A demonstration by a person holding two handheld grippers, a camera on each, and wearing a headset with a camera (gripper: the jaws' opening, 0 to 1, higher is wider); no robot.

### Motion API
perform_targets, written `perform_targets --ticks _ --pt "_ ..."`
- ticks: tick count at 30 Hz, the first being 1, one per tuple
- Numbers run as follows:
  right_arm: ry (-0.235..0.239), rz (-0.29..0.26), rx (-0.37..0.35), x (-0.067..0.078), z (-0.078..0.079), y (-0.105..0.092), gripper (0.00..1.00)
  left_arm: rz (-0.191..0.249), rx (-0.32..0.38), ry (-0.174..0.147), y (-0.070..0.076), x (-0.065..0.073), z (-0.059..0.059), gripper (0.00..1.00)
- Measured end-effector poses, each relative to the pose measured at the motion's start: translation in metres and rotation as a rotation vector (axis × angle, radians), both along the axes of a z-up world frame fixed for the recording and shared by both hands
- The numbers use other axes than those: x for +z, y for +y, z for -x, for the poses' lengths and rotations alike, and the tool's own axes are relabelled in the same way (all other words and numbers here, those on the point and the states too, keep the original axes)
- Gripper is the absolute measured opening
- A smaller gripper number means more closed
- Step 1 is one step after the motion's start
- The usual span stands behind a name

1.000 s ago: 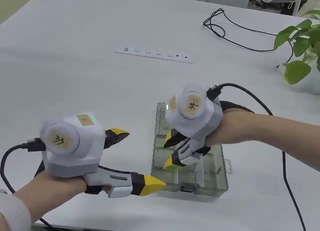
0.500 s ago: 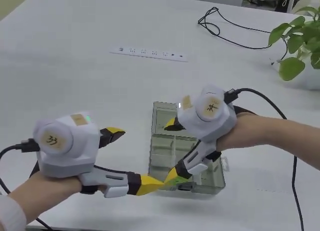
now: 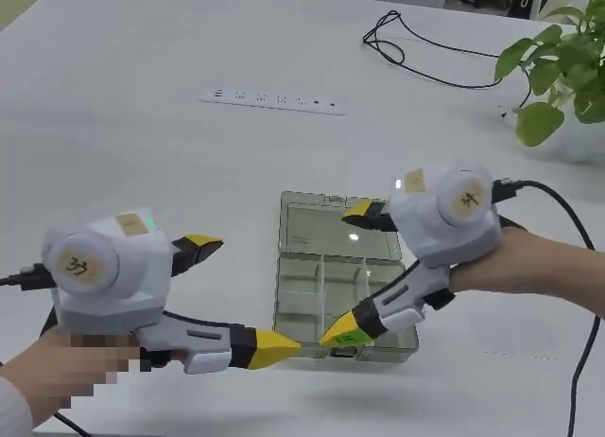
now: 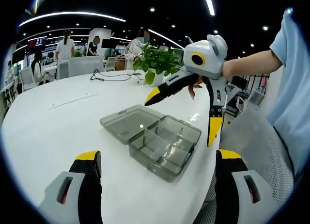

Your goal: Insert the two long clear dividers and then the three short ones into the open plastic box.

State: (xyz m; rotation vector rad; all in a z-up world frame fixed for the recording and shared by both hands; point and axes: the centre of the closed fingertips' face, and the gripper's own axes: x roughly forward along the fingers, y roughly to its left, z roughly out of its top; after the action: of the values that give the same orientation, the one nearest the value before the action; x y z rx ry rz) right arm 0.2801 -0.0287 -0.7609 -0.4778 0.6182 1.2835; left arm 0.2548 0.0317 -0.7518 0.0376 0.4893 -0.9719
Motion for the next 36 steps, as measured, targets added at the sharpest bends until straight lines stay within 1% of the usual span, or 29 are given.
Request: perform_targets --ticks 3,4,5,6,9,11,13,15,17,20,21,23,29,30,31,33,36 --pt "-0.007 0.011 -0.031 -0.002 -0.001 -0.015 0.99 -0.004 -0.002 0.0 0.002 0.0 -0.001 1.0" --pt "-0.005 0.007 -0.033 -0.001 0.001 -0.019 0.99 -0.004 -0.001 0.0 0.002 0.0 -0.001 1.0" --pt "0.006 0.001 -0.042 -0.001 0.002 -0.022 0.98 -0.004 -0.001 -0.001 0.003 0.001 -0.001 1.0" --pt "0.007 0.007 -0.067 -0.001 0.001 -0.029 0.97 -0.004 0.0 -0.001 0.003 0.001 -0.002 1.0" --pt "-0.009 -0.002 -0.082 0.0 0.001 -0.038 0.97 -0.003 0.013 0.002 0.005 0.001 -0.003 1.0" --pt "0.0 -0.005 -0.091 0.0 0.003 -0.048 0.97 0.006 0.023 0.0 0.007 0.003 -0.004 1.0" --pt "-0.012 -0.003 -0.107 0.0 0.003 -0.058 0.97 0.01 0.033 0.0 0.009 0.004 -0.005 1.0" --pt "-0.006 0.012 -0.12 -0.003 0.002 -0.068 0.97 0.009 0.041 0.002 0.012 0.003 -0.005 1.0" --pt "-0.012 0.015 -0.132 -0.003 0.0 -0.077 0.97 0.009 0.048 0.004 0.014 0.002 -0.006 1.0" --pt "-0.005 0.026 -0.155 -0.004 -0.001 -0.09 0.97 0.009 0.054 0.005 0.015 0.002 -0.006 1.0" --pt "-0.012 0.044 -0.157 -0.005 0.0 -0.096 0.97 0.008 0.055 0.006 0.016 0.002 -0.007 1.0" --pt "-0.009 0.046 -0.176 -0.004 0.0 -0.104 0.97 0.006 0.054 0.006 0.016 0.001 -0.007 1.0" --pt "-0.007 0.096 -0.195 -0.012 0.005 -0.13 0.96 0.004 0.05 0.008 0.013 0.001 -0.007 1.0" --pt "0.003 0.108 -0.207 -0.016 0.006 -0.138 0.96 0.004 0.049 0.01 0.013 0.001 -0.007 1.0" --pt "0.007 0.115 -0.214 -0.018 0.006 -0.142 0.95 0.006 0.048 0.01 0.012 0.001 -0.007 1.0" --pt "0.006 0.121 -0.218 -0.02 0.007 -0.149 0.95 0.005 0.046 0.011 0.011 0.0 -0.007 1.0" --pt "0.018 0.137 -0.232 -0.022 0.009 -0.161 0.94 0.004 0.044 0.012 0.01 0.0 -0.007 1.0"
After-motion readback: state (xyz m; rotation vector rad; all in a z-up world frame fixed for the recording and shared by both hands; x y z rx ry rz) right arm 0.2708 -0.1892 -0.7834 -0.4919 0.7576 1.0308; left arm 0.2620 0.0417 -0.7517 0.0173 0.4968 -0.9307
